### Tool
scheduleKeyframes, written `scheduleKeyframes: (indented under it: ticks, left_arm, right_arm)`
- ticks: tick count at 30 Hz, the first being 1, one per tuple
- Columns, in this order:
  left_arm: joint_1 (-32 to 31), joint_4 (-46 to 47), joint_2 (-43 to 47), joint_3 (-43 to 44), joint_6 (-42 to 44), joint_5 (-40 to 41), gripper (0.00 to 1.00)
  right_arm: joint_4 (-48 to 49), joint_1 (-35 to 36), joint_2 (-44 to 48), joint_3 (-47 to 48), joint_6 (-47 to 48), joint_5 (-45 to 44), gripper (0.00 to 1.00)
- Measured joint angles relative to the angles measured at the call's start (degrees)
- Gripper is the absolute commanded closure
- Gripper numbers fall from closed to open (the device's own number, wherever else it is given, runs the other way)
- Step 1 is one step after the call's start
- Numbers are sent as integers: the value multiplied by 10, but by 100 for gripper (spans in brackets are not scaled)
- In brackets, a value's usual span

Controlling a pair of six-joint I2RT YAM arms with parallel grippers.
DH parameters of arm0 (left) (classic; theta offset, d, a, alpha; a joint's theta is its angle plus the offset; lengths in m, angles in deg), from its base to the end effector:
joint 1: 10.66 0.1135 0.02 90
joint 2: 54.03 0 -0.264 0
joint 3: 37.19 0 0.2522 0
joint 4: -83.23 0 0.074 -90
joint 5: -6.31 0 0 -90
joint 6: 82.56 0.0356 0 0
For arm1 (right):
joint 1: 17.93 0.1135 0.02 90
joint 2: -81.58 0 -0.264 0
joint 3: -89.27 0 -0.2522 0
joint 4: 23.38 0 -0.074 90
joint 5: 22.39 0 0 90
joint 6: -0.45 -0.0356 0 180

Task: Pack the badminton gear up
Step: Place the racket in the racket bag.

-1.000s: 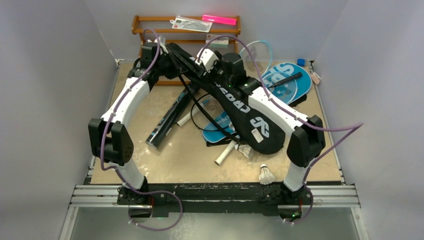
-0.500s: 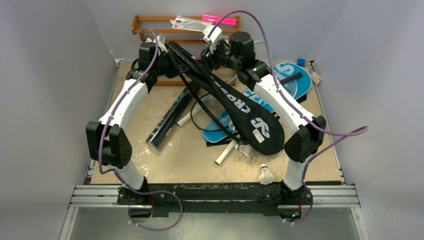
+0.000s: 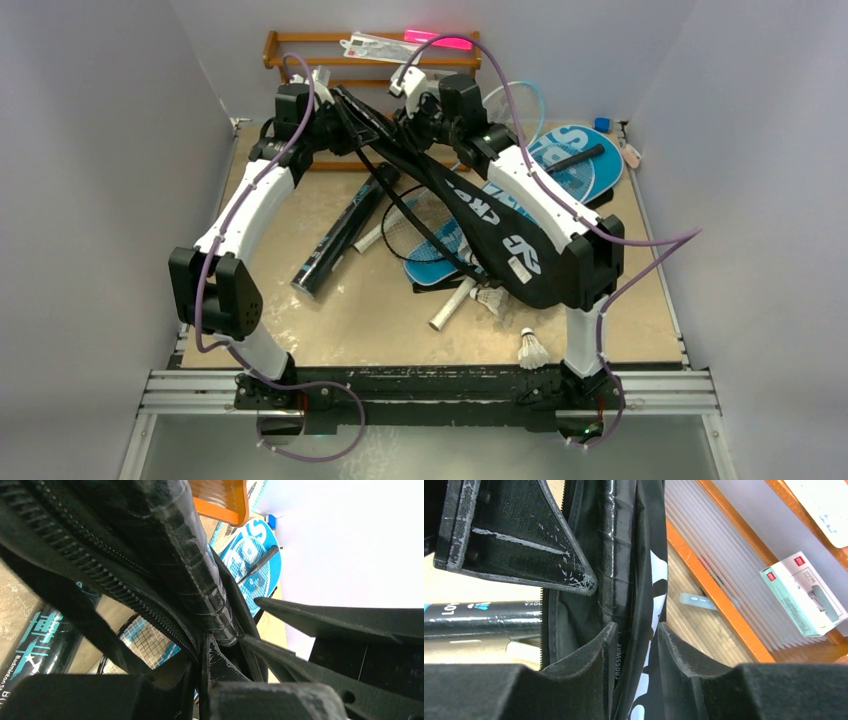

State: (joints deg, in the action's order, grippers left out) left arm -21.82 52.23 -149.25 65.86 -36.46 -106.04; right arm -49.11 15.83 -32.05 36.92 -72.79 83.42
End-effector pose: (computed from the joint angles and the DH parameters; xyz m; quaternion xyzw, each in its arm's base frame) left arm 0.3821 -0.0892 0.3687 -0.1284 0.8158 -0.3932 0.4043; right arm 0.3908 0.2729 0.3945 -0.4063 0.6577 0.1979 0.6027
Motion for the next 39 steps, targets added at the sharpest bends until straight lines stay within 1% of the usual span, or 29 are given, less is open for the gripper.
scheduleKeyframes:
  ticks: [1, 3, 4, 7, 9, 10, 11, 12, 13, 18, 19, 21, 23, 26, 30, 33, 37, 39]
  left_arm:
    - [0, 0, 0, 0, 0, 0, 100]
    - [0, 0, 0, 0, 0, -2, 100]
    - [0, 0, 0, 0, 0, -2, 100]
    - [0, 0, 2, 0, 0, -2, 100]
    - [0, 0, 3, 0, 0, -2, 100]
    - [0, 0, 4, 0, 0, -2, 100]
    - [0, 0, 4, 0, 1, -2, 100]
    - [0, -1, 5, -1, 1, -2, 100]
    - [0, -1, 7, 0, 1, -2, 100]
    - [0, -7, 14, -1, 6, 1, 99]
    - [0, -12, 16, -1, 8, 1, 95]
    - [-1, -19, 20, -3, 14, 3, 81]
    - [0, -19, 29, -13, 19, 12, 71]
    - [5, -17, 56, -42, 28, 26, 63]
    - [23, -18, 112, -88, 32, 35, 61]
    - [65, -17, 146, -105, 32, 20, 62]
    - [127, -11, 157, -105, 32, 9, 63]
    - [138, -14, 153, -105, 32, 11, 62]
  right_arm:
    - [0, 0, 0, 0, 1, -2, 69]
    - [0, 0, 0, 0, 3, -7, 82]
    - [0, 0, 0, 0, 4, -12, 84]
    - [-2, 0, 0, 0, 2, -15, 83]
    - [-2, 0, 0, 0, 2, -16, 72]
    - [-2, 0, 0, 0, 2, -17, 72]
    - [-2, 0, 0, 0, 3, -18, 76]
    - [-2, 0, 0, 0, 4, -19, 86]
    - [-2, 0, 0, 0, 4, -19, 100]
    - [-2, 1, 2, -7, 7, -15, 100]
    - [5, 2, 7, -17, 7, -13, 100]
    - [9, 2, 16, -31, 6, -12, 100]
    - [4, 2, 20, -35, 4, -12, 100]
    - [-2, 1, 19, -35, 1, -13, 100]
    - [-11, -1, 19, -35, -3, -14, 100]
    - [-12, -3, 19, -35, -5, -13, 100]
    - [-11, -3, 19, -37, -11, -7, 100]
    - [-12, -3, 19, -37, -14, -2, 100]
